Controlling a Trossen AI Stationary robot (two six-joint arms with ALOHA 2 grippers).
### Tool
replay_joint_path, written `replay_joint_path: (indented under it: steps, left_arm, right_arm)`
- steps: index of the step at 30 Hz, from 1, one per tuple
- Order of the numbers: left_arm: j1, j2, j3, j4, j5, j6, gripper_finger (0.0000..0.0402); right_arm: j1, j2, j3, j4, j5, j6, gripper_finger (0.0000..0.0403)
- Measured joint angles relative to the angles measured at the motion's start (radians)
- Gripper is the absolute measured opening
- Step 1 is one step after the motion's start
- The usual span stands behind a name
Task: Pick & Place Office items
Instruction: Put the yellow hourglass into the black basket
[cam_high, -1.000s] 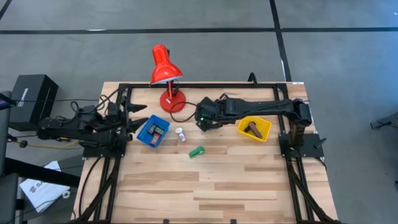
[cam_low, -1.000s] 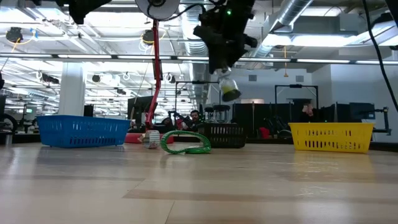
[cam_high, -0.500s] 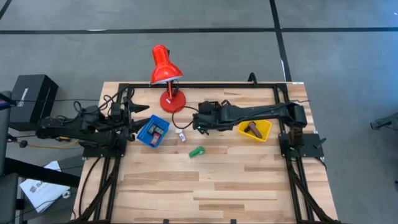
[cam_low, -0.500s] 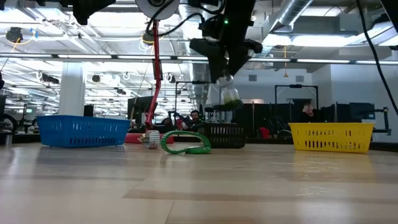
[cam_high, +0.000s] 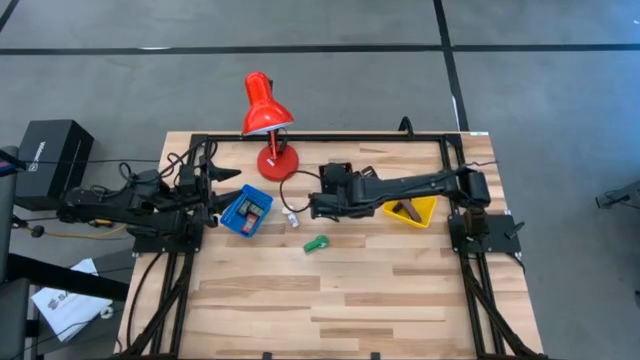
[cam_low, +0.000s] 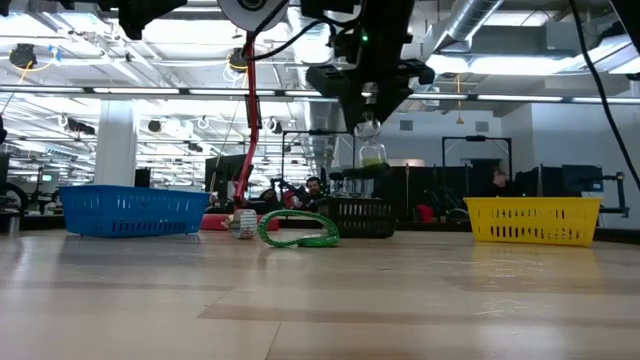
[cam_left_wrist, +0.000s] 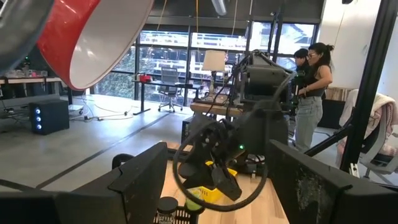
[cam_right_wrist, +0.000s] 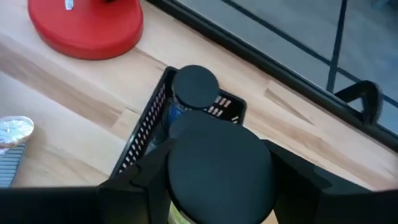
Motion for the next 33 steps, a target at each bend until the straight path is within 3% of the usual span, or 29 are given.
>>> replay_joint_path:
  steps: [9, 13, 20, 24, 33]
  left_arm:
    - [0.000, 0.001, 0.000, 0.002, 0.000, -0.001, 0.0264]
    - [0.000, 0.003, 0.000, 0.003, -0.001, -0.018, 0.0264]
    - [0.000, 0.003, 0.000, 0.004, -0.002, -0.018, 0.0264]
    - [0.000, 0.003, 0.000, 0.004, -0.002, -0.018, 0.0264]
    - [0.000, 0.006, 0.000, 0.006, -0.002, -0.019, 0.0264]
  right_arm:
    - [0.022, 0.000, -0.066, -0.001, 0.006, 0.071, 0.0217]
    - [0.009, 0.000, -0.081, 0.014, 0.006, 0.076, 0.0197]
    - [-0.029, 0.000, -0.083, 0.068, 0.015, 0.014, 0.0200]
    - [-0.030, -0.001, -0.146, 0.128, 0.007, 0.019, 0.0214]
    - [-0.055, 0.000, -0.193, 0.296, -0.028, -0.063, 0.0197]
